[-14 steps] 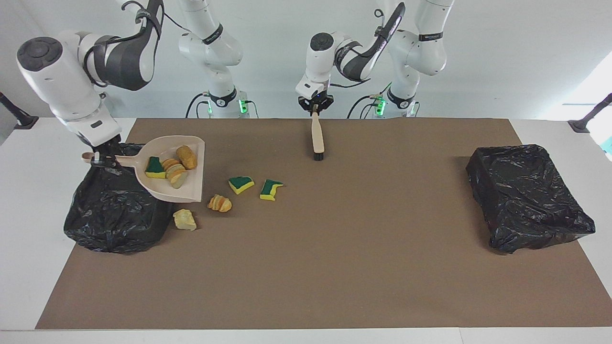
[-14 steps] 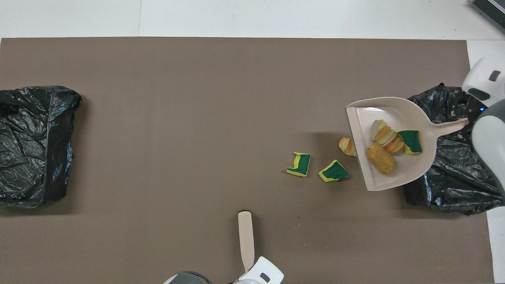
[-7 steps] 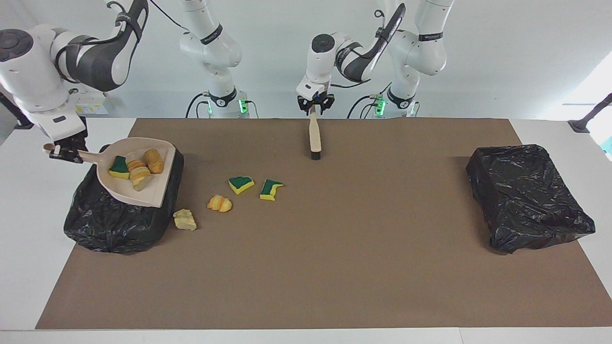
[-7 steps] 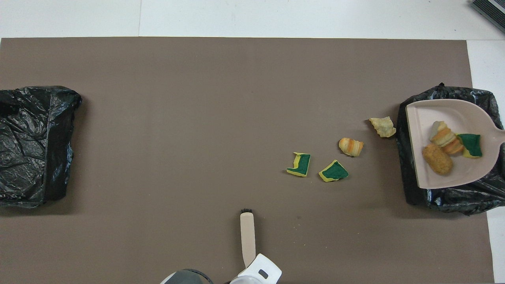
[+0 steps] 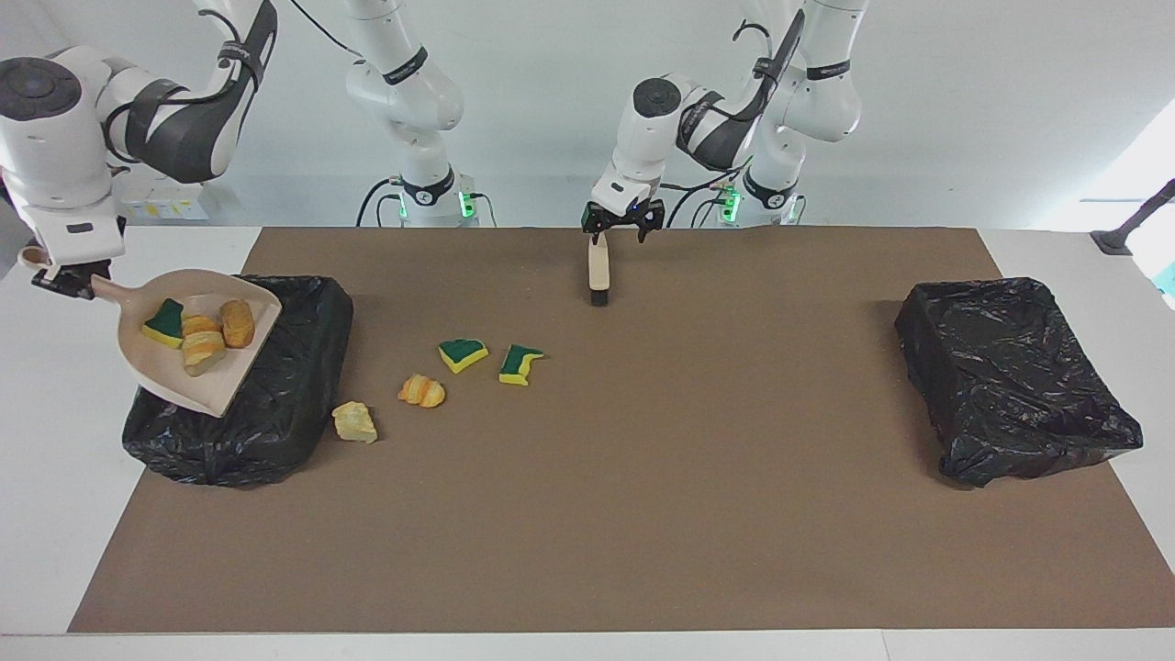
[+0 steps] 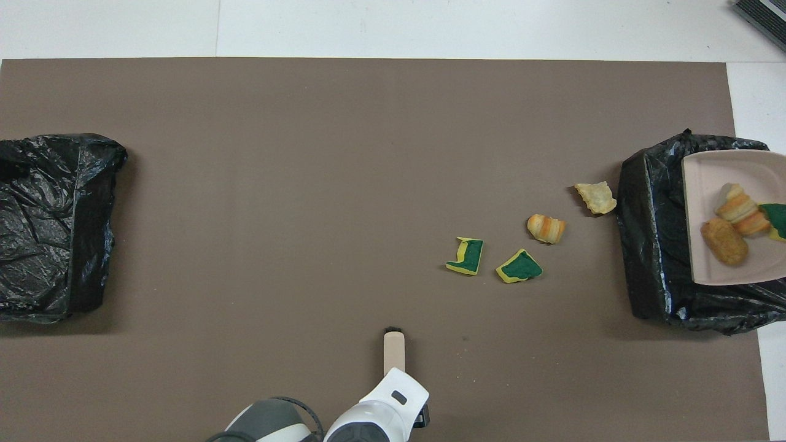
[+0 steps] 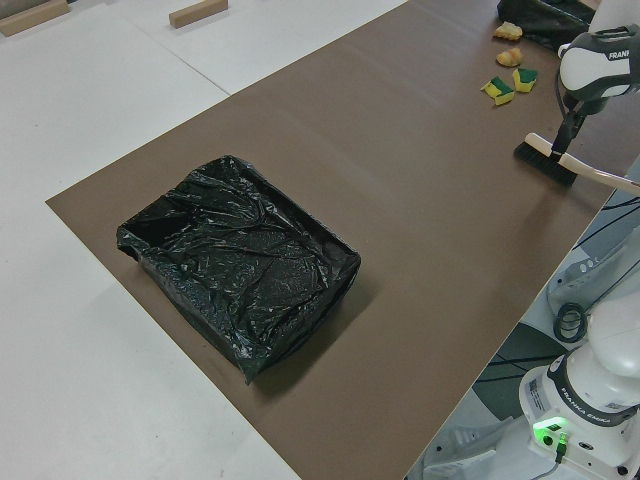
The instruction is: Sweep and dump trash in bin
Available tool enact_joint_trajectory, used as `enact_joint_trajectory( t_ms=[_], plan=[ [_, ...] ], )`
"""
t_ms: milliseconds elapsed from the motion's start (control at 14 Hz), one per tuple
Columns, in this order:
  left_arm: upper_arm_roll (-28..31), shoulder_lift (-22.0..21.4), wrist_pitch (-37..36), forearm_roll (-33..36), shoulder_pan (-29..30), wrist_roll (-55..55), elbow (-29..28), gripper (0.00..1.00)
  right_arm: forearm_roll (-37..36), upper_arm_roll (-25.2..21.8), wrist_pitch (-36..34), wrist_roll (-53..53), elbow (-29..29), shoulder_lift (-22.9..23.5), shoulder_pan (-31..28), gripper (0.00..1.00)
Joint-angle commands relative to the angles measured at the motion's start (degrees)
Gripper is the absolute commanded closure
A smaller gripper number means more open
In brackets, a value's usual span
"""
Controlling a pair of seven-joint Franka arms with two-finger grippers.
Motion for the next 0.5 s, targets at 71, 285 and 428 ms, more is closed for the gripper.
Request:
enact_joint_trajectory(
  t_ms=[71,285,428],
  plan=[
    [-0.45,1.74,-13.34,3.54,11.39,8.64,12.07,0.00,-4.92,0.67,-0.17,8.46,-6.15,-4.59,-0.06,1.00],
    [-0.45,2.09,-21.69,4.85,17.91,14.08,20.42,0.00,-7.13,0.85,-2.98,9.09,-5.98,-5.73,0.03,1.00],
    [-0.36,2.62,-27.14,5.03,21.78,19.53,25.44,0.00,-8.09,1.55,-6.40,9.18,-5.37,-6.09,0.46,1.00]
  ],
)
